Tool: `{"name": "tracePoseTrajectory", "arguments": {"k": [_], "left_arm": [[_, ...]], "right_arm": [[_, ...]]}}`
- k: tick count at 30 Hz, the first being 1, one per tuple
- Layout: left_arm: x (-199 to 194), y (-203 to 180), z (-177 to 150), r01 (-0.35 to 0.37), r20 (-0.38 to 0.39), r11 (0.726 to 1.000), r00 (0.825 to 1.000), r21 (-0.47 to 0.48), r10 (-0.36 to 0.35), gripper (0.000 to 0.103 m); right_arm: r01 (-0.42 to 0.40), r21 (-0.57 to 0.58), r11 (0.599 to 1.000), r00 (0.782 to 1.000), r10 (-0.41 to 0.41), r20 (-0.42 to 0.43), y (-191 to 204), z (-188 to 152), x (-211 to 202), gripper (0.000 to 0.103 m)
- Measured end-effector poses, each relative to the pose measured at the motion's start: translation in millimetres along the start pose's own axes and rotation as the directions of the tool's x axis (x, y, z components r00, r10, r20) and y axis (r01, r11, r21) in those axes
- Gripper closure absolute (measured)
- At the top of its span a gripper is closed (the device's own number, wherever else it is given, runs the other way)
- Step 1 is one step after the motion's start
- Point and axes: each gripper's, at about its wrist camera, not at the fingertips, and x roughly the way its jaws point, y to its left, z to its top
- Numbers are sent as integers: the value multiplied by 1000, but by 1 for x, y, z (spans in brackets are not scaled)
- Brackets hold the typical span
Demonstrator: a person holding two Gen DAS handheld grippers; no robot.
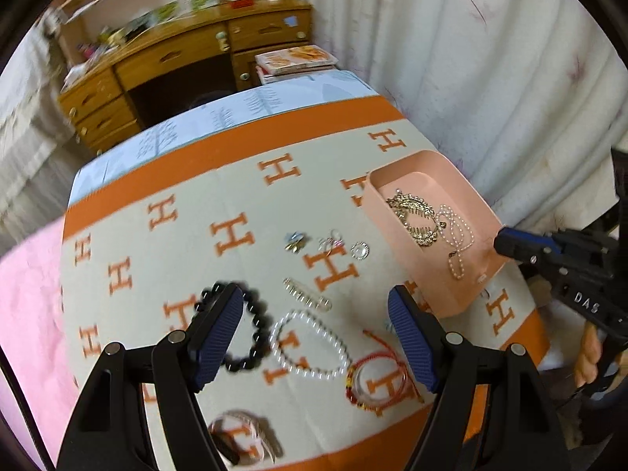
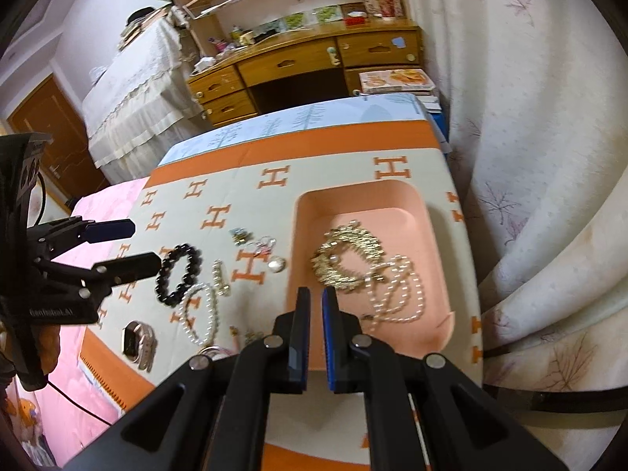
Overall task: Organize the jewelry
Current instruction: 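Carry the brooch and necklace into the pink tray and open both grippers, then grasp the red string bracelet with the right gripper while the left gripper grasps the white watch band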
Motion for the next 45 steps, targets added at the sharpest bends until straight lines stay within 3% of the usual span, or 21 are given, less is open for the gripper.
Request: {"name": "tracePoseTrajectory", "arguments": {"k": [3,9,10,13,14,20,24,30,35,40,45], "left_arm": [[-17,22,-14,24,32,998,999,-61,-22,28],[-40,53,-45,-14,49,991,999,-134,21,28],[-42,58,-53,-11,52,989,998,-148,19,28],[-41,70,-77,-20,40,982,999,-189,28,28],[-38,74,-85,-36,33,980,999,-198,43,28],[-17,93,-130,-66,26,966,997,-249,75,28],[-5,90,-149,-50,-4,974,999,-221,51,28],[-5,58,-153,-31,22,992,999,-124,34,29],[6,31,-146,-74,29,997,997,-36,75,40],[28,27,-142,-75,-32,996,997,-57,73,59],[41,29,-141,-75,-84,993,994,-86,68,62]], "right_arm": [[-18,-29,999,1000,19,5,15,-3,-5,97],[-56,-97,994,998,58,10,47,-12,-12,96],[-66,-106,992,998,67,1,52,-14,-10,94],[-85,-126,988,996,83,-19,64,-22,-2,70],[-88,-131,987,996,86,-22,67,-25,1,67],[-91,-156,984,994,79,-82,84,-49,26,67],[-92,-156,983,987,70,-145,89,-66,47,67],[-62,-148,987,979,31,-203,84,-84,72,67],[-27,-181,983,982,-8,-191,86,-88,81,67],[15,-259,966,987,-56,-152,95,-91,86,67],[74,-331,941,987,-116,-108,101,-92,89,81]]}}
